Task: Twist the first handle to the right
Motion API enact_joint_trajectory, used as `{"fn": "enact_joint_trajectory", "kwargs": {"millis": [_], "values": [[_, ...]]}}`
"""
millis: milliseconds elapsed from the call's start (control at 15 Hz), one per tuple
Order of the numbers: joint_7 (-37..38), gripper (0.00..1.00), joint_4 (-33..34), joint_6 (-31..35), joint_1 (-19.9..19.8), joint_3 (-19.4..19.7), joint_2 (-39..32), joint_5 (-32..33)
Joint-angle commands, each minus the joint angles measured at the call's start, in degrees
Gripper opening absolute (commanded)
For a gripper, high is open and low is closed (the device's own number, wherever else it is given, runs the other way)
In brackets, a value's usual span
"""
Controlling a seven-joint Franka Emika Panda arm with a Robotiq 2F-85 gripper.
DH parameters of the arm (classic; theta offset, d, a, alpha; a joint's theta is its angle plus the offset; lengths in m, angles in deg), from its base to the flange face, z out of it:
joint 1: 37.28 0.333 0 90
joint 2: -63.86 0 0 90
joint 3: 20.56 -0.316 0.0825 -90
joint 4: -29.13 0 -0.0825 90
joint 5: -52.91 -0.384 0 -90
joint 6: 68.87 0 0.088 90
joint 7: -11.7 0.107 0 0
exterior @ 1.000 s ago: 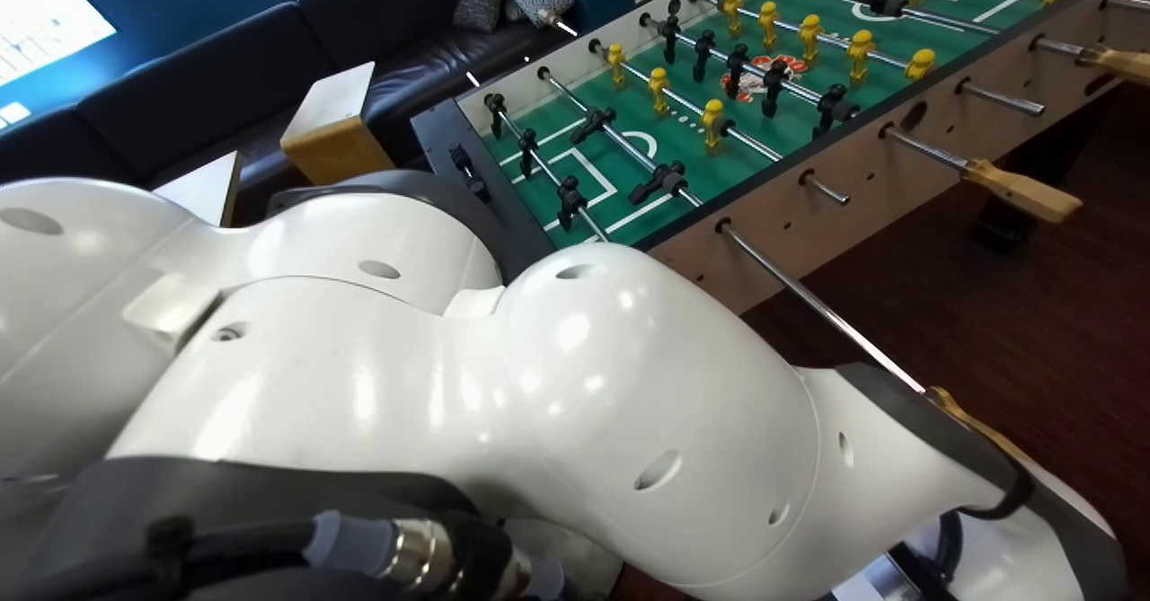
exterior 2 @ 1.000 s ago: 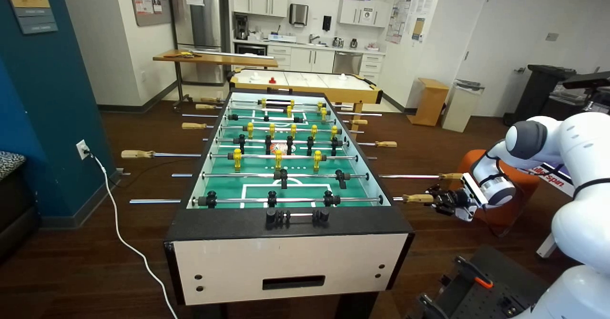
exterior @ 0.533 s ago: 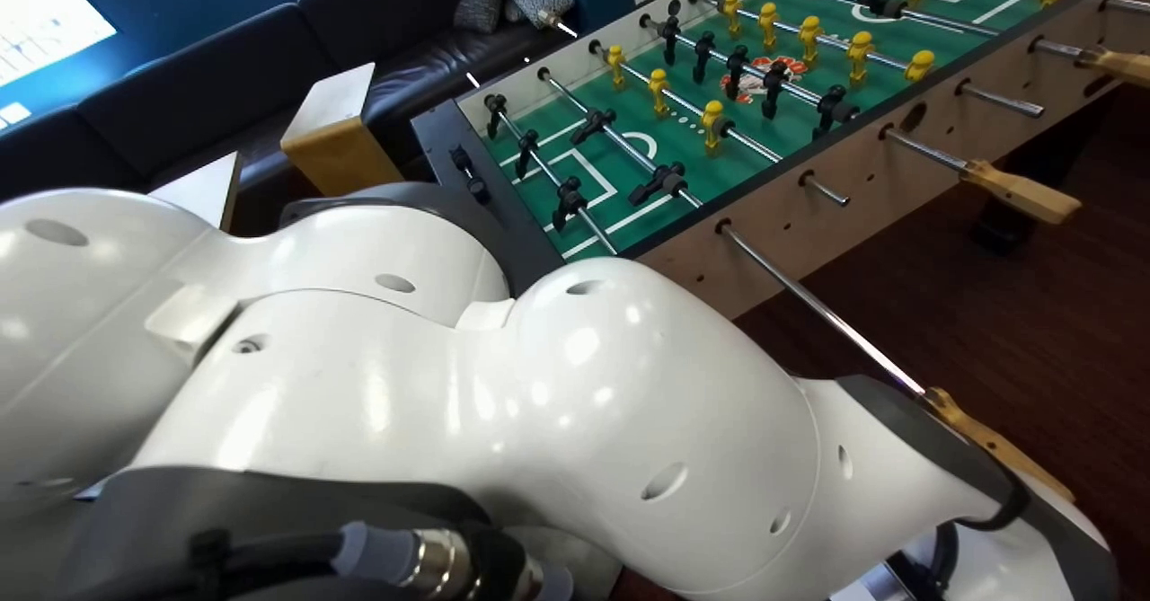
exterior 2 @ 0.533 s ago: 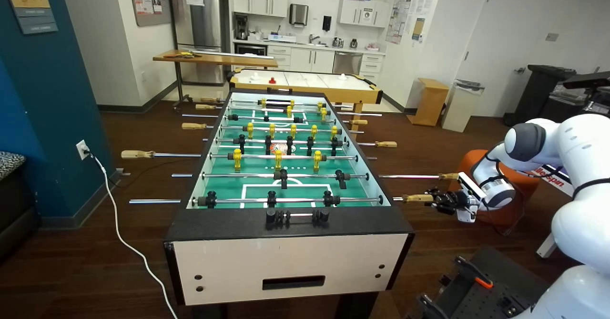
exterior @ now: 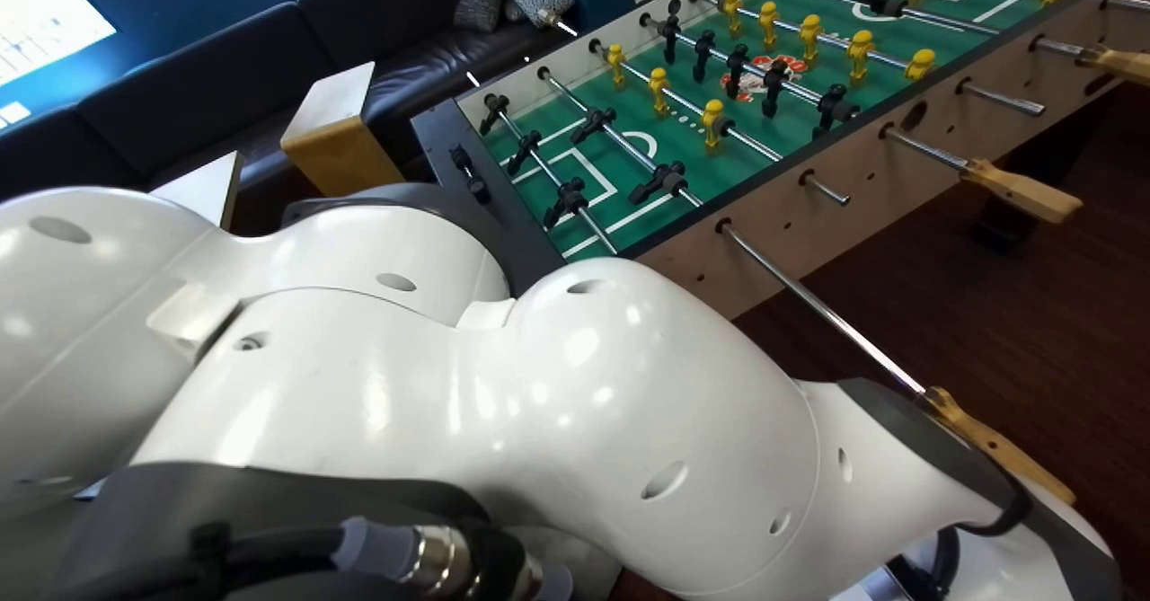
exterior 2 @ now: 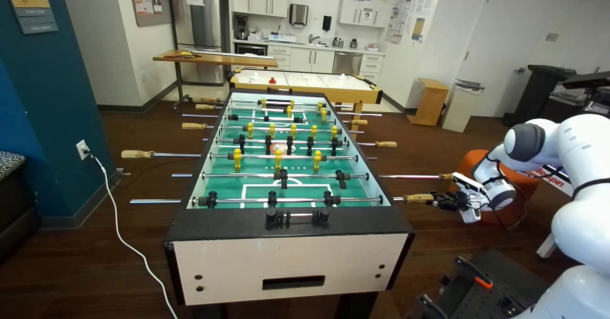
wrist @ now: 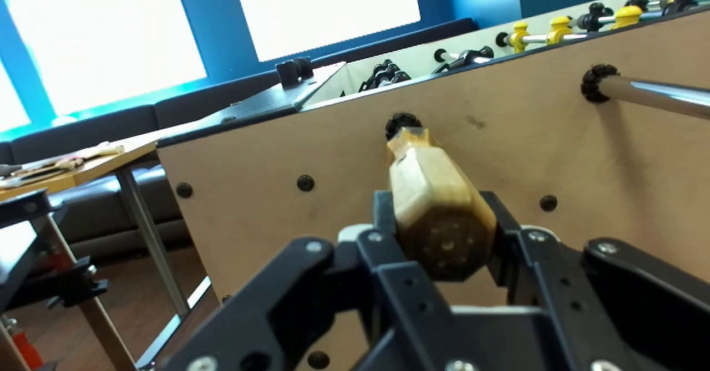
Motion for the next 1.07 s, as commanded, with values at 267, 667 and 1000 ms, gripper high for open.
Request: {"fn": "enact_joint_trajectory", "kwargs": {"millis": [267,667,1000], "values": [[6.3,0.40,0.0,-1.1,1.1,1.7,-0.2,-1.2],[17.9,0.15,0.8,-6.8,0.0,1.0,-0.5,-2.0],[31.0,0.15,-0.1,-7.2,0.1,1.7,0.1,-2.7]]}}
